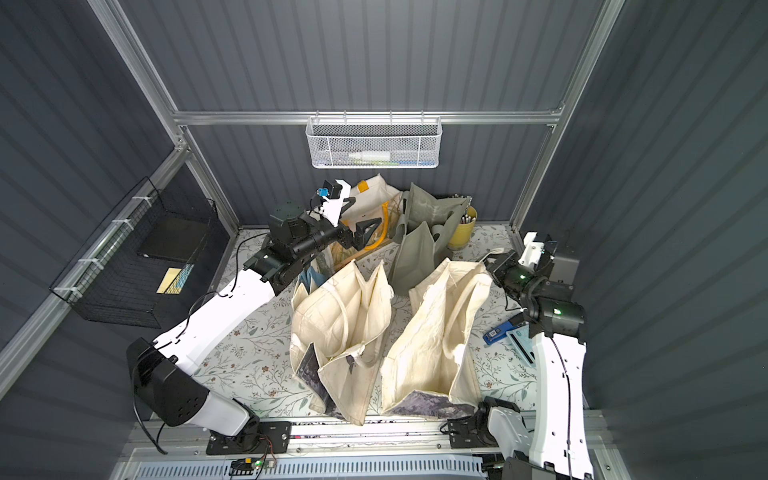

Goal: Put away the canvas bag
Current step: Pick up the canvas bag from the center of the board.

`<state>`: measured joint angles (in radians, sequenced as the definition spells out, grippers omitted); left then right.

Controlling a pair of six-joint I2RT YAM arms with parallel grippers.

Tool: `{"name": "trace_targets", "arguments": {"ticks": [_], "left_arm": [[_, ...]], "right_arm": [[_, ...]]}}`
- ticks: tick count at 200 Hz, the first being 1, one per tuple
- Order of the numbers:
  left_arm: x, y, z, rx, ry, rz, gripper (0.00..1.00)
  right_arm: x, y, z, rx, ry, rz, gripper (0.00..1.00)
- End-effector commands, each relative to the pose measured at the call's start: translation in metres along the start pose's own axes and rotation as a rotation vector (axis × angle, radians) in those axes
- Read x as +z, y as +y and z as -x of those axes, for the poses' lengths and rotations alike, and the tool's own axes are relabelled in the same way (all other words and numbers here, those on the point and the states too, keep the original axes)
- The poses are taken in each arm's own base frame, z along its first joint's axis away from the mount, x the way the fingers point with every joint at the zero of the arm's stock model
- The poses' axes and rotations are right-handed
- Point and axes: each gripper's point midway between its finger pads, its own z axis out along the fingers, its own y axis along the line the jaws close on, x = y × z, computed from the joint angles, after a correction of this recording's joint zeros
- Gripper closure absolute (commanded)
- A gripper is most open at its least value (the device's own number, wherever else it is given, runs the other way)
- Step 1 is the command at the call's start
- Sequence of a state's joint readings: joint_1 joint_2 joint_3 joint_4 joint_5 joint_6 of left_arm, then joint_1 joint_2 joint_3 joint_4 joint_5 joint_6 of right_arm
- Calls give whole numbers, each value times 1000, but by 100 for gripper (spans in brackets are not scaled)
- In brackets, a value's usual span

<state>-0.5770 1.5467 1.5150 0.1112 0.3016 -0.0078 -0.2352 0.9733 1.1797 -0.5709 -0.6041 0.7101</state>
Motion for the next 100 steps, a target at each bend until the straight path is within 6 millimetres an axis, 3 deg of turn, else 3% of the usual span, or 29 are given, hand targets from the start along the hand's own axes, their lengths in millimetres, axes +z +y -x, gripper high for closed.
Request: {"name": "trace_targets", "arguments": {"ticks": [1, 57, 100], "left_arm": [[6, -10, 11, 1, -28, -38, 0], [20, -39, 6, 2, -6, -95, 1], [17, -50, 9, -9, -9, -121, 1]], "right_arm": [[-20, 44, 28, -66, -111, 138, 100], [-41, 53, 67, -20, -278, 159, 100], [-58, 71, 99, -16, -378, 196, 100]]}}
